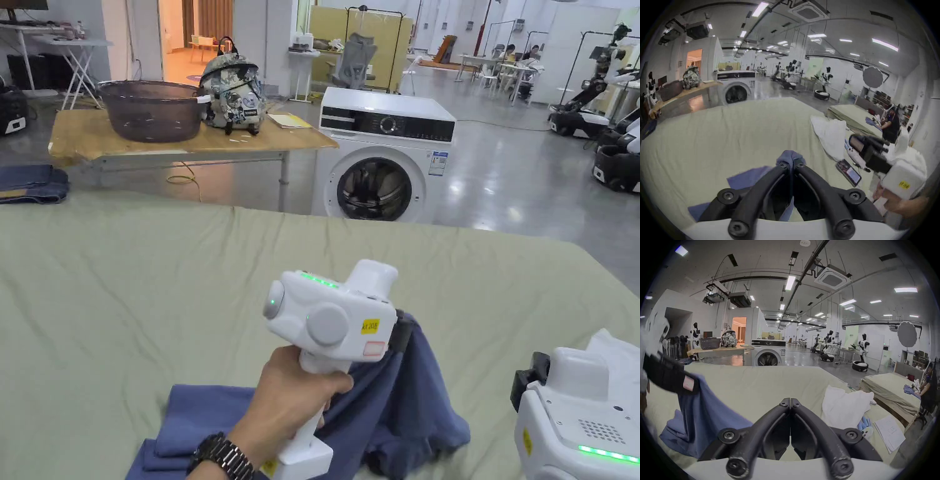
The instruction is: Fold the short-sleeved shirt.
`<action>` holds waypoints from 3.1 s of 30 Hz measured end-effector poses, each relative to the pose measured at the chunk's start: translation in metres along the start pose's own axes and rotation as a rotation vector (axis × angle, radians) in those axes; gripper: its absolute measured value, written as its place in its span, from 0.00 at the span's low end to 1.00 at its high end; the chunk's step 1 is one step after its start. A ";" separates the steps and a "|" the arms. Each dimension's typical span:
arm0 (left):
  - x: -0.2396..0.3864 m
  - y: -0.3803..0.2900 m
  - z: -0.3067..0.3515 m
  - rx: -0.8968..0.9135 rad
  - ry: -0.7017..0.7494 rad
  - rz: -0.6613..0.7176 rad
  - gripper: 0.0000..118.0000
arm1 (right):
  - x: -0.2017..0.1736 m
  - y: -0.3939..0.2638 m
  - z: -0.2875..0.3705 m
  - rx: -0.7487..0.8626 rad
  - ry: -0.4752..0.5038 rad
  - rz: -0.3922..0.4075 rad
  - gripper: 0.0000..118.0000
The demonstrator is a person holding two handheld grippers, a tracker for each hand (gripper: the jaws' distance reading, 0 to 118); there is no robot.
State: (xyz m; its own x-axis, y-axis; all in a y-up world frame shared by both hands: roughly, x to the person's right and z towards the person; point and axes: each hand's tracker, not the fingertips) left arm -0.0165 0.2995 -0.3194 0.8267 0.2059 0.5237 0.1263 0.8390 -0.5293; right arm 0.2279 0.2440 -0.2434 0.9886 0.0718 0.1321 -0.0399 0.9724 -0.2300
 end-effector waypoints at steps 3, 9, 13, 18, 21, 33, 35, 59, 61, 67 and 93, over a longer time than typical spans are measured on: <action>0.000 -0.020 -0.001 -0.014 -0.005 0.013 0.05 | 0.001 -0.003 -0.001 -0.019 0.001 -0.003 0.00; -0.015 -0.038 0.030 0.035 0.025 0.075 0.70 | -0.007 -0.006 -0.001 -0.030 0.021 -0.007 0.00; -0.039 -0.050 0.063 0.087 0.116 0.119 0.70 | -0.017 -0.003 -0.001 -0.025 0.043 -0.013 0.00; -0.063 -0.081 0.100 0.119 0.286 0.144 0.32 | -0.030 0.001 0.001 -0.009 0.069 -0.013 0.00; -0.075 -0.105 0.116 0.121 0.358 0.173 0.03 | -0.037 0.002 0.002 -0.001 0.085 -0.010 0.00; -0.180 -0.113 0.143 0.049 0.504 0.384 0.00 | -0.056 -0.001 -0.006 -0.014 0.130 -0.002 0.00; -0.210 -0.107 0.135 0.015 0.496 0.417 0.00 | -0.057 -0.001 -0.008 -0.018 0.130 -0.003 0.00; -0.223 -0.132 -0.001 -0.429 0.530 0.296 0.02 | -0.035 -0.031 -0.041 -0.129 0.077 -0.004 0.00; -0.217 -0.131 0.003 -0.414 0.520 0.296 0.02 | -0.029 -0.033 -0.045 -0.141 0.074 -0.008 0.00; -0.207 -0.116 0.042 -0.264 0.468 0.318 0.02 | -0.008 -0.025 -0.070 -0.240 0.093 -0.035 0.00; -0.185 -0.118 0.105 -0.148 0.480 0.335 0.02 | -0.031 -0.063 -0.158 -0.754 0.295 -0.027 0.05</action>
State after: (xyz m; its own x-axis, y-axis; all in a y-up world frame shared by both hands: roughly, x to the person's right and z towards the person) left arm -0.2418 0.2151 -0.2841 0.9854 0.1677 -0.0293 -0.1374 0.6818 -0.7185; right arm 0.2230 0.1454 -0.3855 0.9896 -0.1136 -0.0887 -0.0110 0.5538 -0.8326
